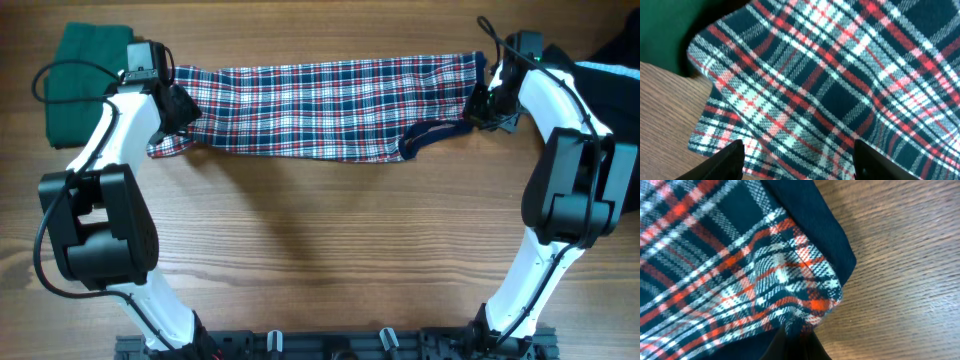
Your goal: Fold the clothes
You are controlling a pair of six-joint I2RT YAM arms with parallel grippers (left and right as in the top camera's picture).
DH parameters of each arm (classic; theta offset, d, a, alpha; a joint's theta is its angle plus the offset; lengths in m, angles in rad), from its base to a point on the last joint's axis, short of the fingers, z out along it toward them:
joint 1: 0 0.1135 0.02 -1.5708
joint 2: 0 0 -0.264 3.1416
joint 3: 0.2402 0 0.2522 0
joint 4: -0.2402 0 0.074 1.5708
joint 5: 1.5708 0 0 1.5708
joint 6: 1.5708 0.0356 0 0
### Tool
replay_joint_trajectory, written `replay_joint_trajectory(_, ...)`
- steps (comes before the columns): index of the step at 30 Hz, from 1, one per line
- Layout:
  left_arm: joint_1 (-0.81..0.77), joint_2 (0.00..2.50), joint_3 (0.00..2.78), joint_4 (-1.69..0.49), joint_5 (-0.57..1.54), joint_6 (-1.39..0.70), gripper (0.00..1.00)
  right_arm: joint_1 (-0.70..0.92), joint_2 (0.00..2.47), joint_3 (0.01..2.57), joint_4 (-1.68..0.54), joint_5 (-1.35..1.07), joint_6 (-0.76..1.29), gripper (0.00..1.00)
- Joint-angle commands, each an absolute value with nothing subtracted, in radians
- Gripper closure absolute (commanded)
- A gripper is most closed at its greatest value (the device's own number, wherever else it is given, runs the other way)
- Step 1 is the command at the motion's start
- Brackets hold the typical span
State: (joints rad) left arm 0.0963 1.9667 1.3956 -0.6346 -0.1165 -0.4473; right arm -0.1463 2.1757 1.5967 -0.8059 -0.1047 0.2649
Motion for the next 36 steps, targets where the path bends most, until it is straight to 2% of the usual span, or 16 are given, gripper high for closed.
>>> replay_joint_trajectory(1,0.099,1.987,1.387,-0.628,-0.147,-0.45,0.31,-0.143,2.186,1.551,-0.789,-0.12,0.277,0.96)
replay_joint_trajectory(9,0.098,2.017,1.387,-0.657,-0.147,-0.45,0.34,-0.143,2.186,1.54,-0.778,-0.121,0.288,0.96)
replay_joint_trajectory(14,0.098,2.067,1.387,-0.63,-0.146,-0.451,0.41,-0.143,2.186,1.54,-0.778,-0.12,0.287,0.96)
replay_joint_trajectory(15,0.098,2.078,1.387,-0.622,-0.147,-0.453,0.44,-0.143,2.186,1.54,-0.778,-0.12,0.286,0.96)
replay_joint_trajectory(16,0.098,2.084,1.387,-0.615,-0.147,-0.453,0.53,-0.143,2.186,1.54,-0.778,-0.12,0.287,0.96)
replay_joint_trajectory(20,0.098,2.089,1.388,-0.591,-0.147,-0.453,0.93,-0.143,2.186,1.541,-0.767,-0.12,0.278,0.96)
replay_joint_trajectory(21,0.098,2.086,1.388,-0.587,-0.147,-0.453,0.96,-0.144,2.182,1.541,-0.762,-0.12,0.273,0.96)
replay_joint_trajectory(29,0.098,2.0,1.42,-0.604,-0.147,-0.453,0.96,-0.157,2.119,1.664,-0.832,-0.112,0.23,0.96)
replay_joint_trajectory(36,0.096,1.827,1.439,-0.606,-0.147,-0.453,0.96,-0.162,1.998,1.744,-0.896,-0.102,0.182,0.96)
